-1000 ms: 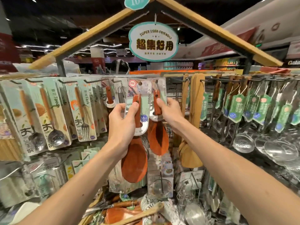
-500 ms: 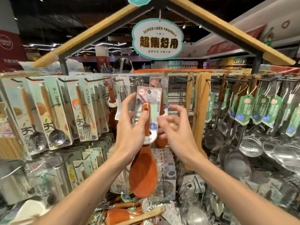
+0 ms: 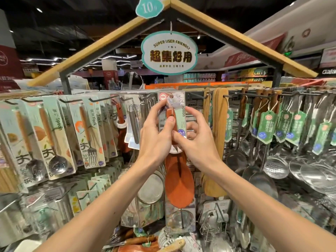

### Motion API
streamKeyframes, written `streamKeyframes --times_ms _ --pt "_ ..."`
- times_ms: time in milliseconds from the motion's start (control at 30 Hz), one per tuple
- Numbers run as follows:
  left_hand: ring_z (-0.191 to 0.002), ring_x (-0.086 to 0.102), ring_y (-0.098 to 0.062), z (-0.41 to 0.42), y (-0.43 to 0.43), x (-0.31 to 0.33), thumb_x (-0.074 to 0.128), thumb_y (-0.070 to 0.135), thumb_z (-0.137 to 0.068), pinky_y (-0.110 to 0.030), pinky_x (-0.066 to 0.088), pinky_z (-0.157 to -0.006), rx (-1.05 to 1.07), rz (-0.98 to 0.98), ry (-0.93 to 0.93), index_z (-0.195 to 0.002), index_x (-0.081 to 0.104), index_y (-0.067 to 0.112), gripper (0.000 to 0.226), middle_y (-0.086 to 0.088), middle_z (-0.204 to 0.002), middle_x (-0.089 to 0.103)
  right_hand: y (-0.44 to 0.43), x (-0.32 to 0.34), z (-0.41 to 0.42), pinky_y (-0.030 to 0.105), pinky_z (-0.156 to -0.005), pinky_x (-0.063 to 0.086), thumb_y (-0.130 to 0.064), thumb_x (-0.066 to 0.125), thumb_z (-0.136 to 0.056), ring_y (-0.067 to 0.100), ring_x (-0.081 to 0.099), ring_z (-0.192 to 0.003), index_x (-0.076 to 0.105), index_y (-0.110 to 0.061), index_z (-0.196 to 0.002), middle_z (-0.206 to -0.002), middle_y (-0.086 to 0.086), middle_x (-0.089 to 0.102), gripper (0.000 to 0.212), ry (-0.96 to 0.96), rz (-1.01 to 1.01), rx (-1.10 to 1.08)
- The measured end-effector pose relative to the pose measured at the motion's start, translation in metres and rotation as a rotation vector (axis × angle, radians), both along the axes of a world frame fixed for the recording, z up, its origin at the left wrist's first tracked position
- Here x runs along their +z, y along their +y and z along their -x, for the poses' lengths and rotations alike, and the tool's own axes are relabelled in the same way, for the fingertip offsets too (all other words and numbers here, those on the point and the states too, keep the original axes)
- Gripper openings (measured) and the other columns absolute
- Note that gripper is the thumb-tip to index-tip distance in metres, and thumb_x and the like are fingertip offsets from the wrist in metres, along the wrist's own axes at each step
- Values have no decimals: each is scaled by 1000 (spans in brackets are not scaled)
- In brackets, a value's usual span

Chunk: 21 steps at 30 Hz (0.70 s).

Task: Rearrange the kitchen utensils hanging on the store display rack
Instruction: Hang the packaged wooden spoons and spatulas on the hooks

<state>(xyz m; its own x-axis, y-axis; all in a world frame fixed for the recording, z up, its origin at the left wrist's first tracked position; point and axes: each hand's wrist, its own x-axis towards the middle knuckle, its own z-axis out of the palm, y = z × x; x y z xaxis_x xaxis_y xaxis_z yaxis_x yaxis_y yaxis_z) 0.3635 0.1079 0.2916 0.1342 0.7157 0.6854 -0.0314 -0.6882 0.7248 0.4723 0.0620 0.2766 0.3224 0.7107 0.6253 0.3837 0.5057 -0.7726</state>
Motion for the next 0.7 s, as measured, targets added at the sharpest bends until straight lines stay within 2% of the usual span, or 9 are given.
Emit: streamKeyframes --times_ms 67,200,267,333,433,467,533,567,700 --pt "-120 57 -1 -3 7 1 57 13 -98 -38 49 -104 8 7 10 -133 54 39 44 23 -129 59 5 1 -2 52 -74 58 -15 74 -85 32 69 -80 41 -31 -141 -95 5 65 66 -18 18 -33" --pt "-121 56 -3 -8 19 1 56 20 -99 -39 49 -104 22 50 54 -135 54 38 40 19 -132 59 12 5 -6 38 -74 60 -22 74 -86 18 67 -74 40 -29 -142 -93 0 63 65 -57 75 -97" --pt "-123 56 -7 -11 26 0 57 24 -99 -39 49 -104 24 68 66 -135 55 38 39 15 -135 59 18 5 -8 37 -74 60 -24 73 -87 16 68 -77 39 -29 -143 -94 -2 63 66 -70 107 -109" --pt "-121 54 -3 -15 32 -1 55 25 -101 -30 47 -102 62 46 117 -138 53 38 39 15 -139 56 25 3 -12 40 -74 60 -24 74 -86 18 68 -77 37 -29 -145 -93 1 64 70 -90 138 -101" --pt "-99 53 24 -22 46 1 54 23 -102 -3 45 -87 125 34 203 -141 50 37 42 20 -135 50 40 3 -19 41 -72 60 -21 73 -86 20 68 -74 30 -27 -150 -89 2 65 76 -148 183 -105" --pt "-101 53 23 -25 52 2 55 23 -101 -5 45 -90 144 40 222 -142 49 38 44 18 -135 50 45 3 -22 41 -71 60 -20 73 -87 20 68 -73 29 -27 -150 -87 -1 64 77 -166 193 -114" --pt "-125 52 -6 -31 66 0 56 22 -100 -35 45 -108 181 42 255 -142 47 42 48 8 -139 54 56 4 -26 40 -70 60 -17 72 -88 16 68 -69 28 -28 -150 -84 -8 63 77 -188 204 -121" --pt "-130 49 -17 -33 72 -2 56 21 -99 -43 40 -112 197 42 280 -143 46 42 50 3 -138 56 61 3 -27 38 -67 59 -17 71 -88 13 66 -66 28 -28 -150 -84 -10 63 76 -197 209 -124" --pt "-135 44 -21 -37 83 -6 56 18 -100 -39 31 -111 195 5 373 -148 40 37 55 -3 -137 57 77 -2 -37 18 -57 45 -18 71 -89 5 63 -71 25 -27 -150 -93 -7 61 77 -259 226 -178"
